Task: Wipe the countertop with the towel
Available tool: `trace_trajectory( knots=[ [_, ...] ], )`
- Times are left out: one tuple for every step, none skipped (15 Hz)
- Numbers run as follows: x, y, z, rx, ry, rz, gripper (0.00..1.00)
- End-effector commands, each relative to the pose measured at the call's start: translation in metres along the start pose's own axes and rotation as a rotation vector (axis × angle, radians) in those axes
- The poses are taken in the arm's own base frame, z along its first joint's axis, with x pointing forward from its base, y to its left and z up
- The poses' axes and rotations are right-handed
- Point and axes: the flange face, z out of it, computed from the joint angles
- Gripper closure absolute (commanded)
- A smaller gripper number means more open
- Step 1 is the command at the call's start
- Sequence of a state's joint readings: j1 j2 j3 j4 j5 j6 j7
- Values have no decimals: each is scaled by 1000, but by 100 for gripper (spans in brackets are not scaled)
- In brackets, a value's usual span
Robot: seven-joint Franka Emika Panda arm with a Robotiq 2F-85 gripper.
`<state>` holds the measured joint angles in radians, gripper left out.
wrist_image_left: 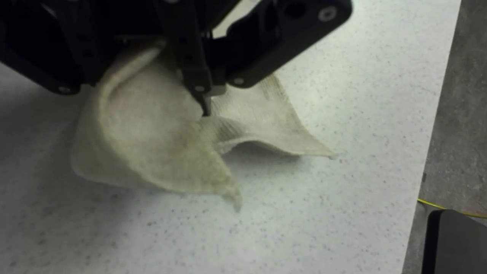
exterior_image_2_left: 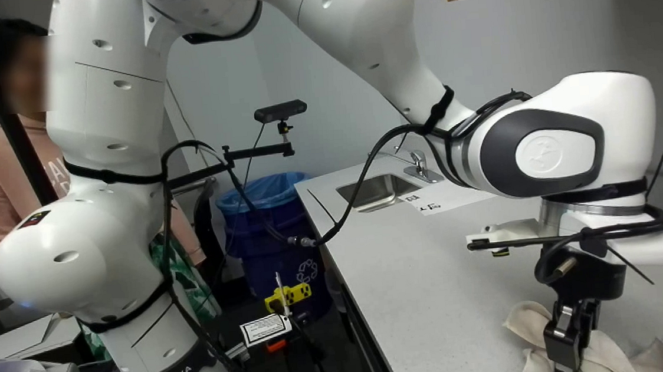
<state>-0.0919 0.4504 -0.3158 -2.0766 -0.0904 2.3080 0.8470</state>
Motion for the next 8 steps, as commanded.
trace_trajectory(
  knots=[
    [-32,-34,-24,32,30,-112,97],
    [-42,-48,-29,41,33,-145,97],
    [-52,-64,-34,50,50,-181,97],
    [-62,-79,-39,59,61,-214,97],
    [-72,-93,-46,69,72,-242,97],
    [-80,-105,-52,80,80,-265,97],
    [-87,-116,-59,96,91,-289,97],
    [-91,-124,-65,110,103,-308,97]
  ],
)
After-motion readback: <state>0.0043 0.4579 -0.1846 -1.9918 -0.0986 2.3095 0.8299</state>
